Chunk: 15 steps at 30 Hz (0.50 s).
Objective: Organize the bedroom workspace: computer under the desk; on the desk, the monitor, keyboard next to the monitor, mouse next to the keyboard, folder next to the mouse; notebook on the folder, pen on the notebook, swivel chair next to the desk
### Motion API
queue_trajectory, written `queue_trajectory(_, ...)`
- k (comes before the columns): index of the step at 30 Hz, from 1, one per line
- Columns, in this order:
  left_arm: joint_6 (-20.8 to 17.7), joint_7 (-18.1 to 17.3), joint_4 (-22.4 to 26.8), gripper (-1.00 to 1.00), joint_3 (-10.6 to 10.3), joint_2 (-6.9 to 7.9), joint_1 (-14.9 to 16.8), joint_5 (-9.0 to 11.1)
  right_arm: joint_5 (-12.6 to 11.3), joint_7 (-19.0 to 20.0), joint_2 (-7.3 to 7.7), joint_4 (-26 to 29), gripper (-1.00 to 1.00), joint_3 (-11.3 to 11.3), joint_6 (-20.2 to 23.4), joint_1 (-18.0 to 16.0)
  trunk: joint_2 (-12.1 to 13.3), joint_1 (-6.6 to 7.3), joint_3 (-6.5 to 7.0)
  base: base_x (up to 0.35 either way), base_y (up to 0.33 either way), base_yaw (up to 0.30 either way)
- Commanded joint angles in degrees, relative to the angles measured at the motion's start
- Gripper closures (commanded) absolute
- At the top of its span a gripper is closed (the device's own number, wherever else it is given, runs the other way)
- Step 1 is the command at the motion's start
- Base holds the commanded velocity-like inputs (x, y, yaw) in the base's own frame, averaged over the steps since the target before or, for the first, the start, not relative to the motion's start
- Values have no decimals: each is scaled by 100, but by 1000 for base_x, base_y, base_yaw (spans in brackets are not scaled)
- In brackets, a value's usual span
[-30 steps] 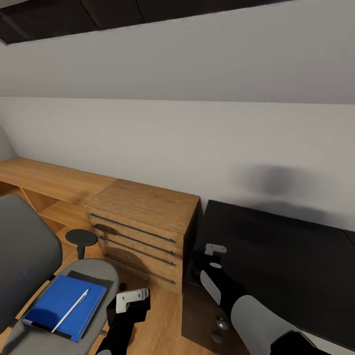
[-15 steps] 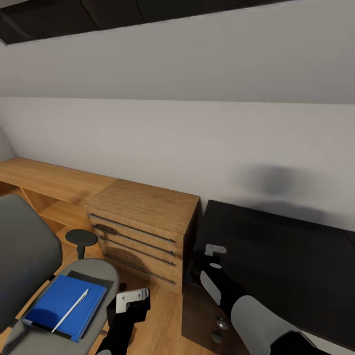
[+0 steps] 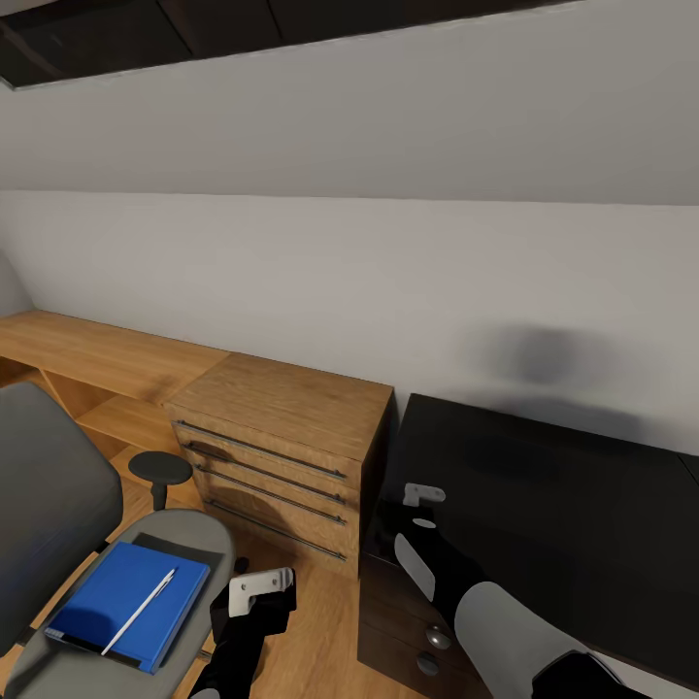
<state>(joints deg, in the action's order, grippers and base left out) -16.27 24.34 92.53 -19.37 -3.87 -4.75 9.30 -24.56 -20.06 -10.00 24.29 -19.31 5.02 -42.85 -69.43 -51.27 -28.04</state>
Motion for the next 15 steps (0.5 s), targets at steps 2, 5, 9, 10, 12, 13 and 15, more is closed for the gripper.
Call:
queue_trajectory(2,-17,36,11,-100,-5,1,0,44,-31,-50,0,6,100,-29,25,-4,-4,-1,-5,0,0,0)
queue_trajectory(5,-16,36,11,-100,-5,1,-1,45,-31,-50,0,6,100,-29,24,-4,-4,-1,-5,0,0,0)
queue_trajectory(9,-16,36,11,-100,-5,1,0,45,-31,-57,0,6,100,-29,25,-4,-4,-1,-5,0,0,0)
queue_trajectory(10,-16,36,11,-100,-5,1,0,45,-31,-58,0,6,100,-29,25,-4,-4,-1,-5,0,0,0)
queue_trajectory(12,-16,36,11,-100,-5,1,0,44,-31,-58,0,6,100,-29,25,-4,-4,-1,-5,0,0,0)
queue_trajectory(13,-16,36,11,-100,-5,1,0,43,-31,-59,0,6,100,-29,26,-4,-4,-1,-5,0,0,0)
queue_trajectory(15,-16,36,11,-100,-5,1,-1,43,-31,-59,0,6,100,-26,26,-4,-4,-1,-5,0,0,0)
